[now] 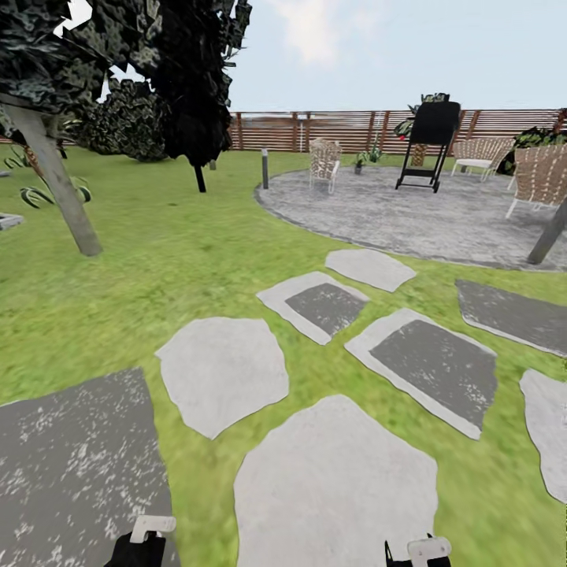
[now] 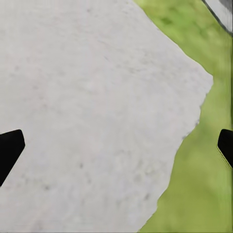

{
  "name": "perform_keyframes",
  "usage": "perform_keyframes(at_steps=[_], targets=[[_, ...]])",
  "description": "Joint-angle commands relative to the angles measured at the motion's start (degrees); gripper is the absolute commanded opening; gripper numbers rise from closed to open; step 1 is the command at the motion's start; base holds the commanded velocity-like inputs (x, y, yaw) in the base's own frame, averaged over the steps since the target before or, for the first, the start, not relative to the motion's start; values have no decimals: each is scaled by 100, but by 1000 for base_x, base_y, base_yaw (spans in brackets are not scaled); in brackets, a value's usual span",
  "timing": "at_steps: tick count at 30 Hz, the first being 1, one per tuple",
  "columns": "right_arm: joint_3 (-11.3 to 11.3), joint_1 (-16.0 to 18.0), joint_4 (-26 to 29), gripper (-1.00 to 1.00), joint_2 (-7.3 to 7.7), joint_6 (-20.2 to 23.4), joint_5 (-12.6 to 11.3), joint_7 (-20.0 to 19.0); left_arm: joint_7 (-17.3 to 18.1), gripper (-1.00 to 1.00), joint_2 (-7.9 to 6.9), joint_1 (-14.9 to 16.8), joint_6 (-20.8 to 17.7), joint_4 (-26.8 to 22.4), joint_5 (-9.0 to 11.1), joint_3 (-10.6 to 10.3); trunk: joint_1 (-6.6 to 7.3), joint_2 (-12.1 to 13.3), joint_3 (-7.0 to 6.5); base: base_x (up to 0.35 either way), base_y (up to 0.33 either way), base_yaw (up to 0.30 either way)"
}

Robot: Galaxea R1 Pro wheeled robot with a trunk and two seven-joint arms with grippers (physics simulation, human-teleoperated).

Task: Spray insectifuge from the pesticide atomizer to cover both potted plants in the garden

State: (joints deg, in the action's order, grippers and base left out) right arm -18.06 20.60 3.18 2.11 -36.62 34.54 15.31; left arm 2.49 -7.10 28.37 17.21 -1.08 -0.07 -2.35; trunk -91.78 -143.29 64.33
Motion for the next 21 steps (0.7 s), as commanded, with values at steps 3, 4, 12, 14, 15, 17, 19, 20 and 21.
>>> perform_keyframes(at_steps=[3,4,12,14,15,17,19,20,21], targets=[[-22,6,-10,100,0,-12,58,42,6,-100,-2,1,19,3,-1,-20,-2,-2,5,337,79,-287],[-22,6,-10,100,0,-12,58,42,6,-100,-2,1,19,3,-1,-20,-2,-2,5,337,79,-288],[-22,6,-10,100,0,-12,58,42,6,-100,-2,1,19,3,-1,-20,-2,-2,5,337,79,-288],[-22,6,-12,100,0,-12,59,39,6,-100,-2,1,19,3,-1,-20,-2,-2,5,337,79,-288],[-22,6,-11,100,0,-12,60,40,6,-100,-1,1,19,3,-1,-20,-2,-2,5,337,79,-288],[-22,6,-11,100,0,-12,60,40,6,-100,-1,1,19,3,-1,-20,-2,-2,5,337,79,-287],[-22,6,-10,100,0,-12,61,41,6,-100,2,1,19,3,-1,-20,-2,-2,5,337,79,-278],[-22,6,-10,100,0,-12,61,42,6,-100,4,1,19,3,-1,-20,-2,-2,5,337,79,-255],[-22,6,-10,100,0,-12,62,42,6,-100,5,1,19,3,-1,-20,-2,-2,5,337,77,-203]])
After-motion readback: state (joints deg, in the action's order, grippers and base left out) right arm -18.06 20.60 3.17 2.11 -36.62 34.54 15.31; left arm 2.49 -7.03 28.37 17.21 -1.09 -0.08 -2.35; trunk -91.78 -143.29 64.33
